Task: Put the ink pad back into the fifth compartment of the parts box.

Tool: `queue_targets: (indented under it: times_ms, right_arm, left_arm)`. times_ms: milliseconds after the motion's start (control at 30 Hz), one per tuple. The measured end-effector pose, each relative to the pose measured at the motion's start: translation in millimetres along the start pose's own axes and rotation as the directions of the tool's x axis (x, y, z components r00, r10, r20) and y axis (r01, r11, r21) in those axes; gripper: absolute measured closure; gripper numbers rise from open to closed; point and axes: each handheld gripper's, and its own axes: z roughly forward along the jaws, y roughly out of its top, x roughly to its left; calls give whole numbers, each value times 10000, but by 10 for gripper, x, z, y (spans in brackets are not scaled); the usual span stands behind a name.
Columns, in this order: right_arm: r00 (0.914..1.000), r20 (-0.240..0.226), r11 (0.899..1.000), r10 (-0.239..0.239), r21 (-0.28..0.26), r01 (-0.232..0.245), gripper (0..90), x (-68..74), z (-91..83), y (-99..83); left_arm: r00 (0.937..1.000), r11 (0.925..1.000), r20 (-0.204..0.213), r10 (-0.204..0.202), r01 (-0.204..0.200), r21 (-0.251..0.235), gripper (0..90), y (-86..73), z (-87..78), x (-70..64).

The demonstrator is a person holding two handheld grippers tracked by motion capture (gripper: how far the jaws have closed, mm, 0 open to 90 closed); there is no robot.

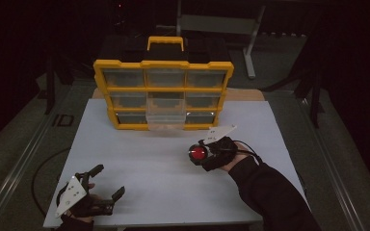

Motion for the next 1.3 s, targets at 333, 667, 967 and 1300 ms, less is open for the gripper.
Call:
queue_targets:
  times_ms: [333, 667, 967, 1300]
  right_arm:
    - [9999, 77, 9998, -124, -149, 125, 298, -17, -124, 140]
    - [9997, 149, 9995, -186, -254, 190, 298, -39, -221, 275]
    - [9993, 254, 9991, -262, -328, 271, 298, -70, -270, 412]
    - [9988, 364, 9988, -339, -349, 352, 297, -118, -268, 562]
  left_arm:
    - [10000, 10000, -2, -13, 13, -8, 0, 0, 0, 0]
    - [10000, 10000, 10, -16, 16, -5, 0, 0, 0, 2]
    - [10000, 10000, 11, -41, 41, -8, 0, -2, -1, 3]
    - [10000, 10000, 25, -53, 53, -19, 0, -2, -3, 6]
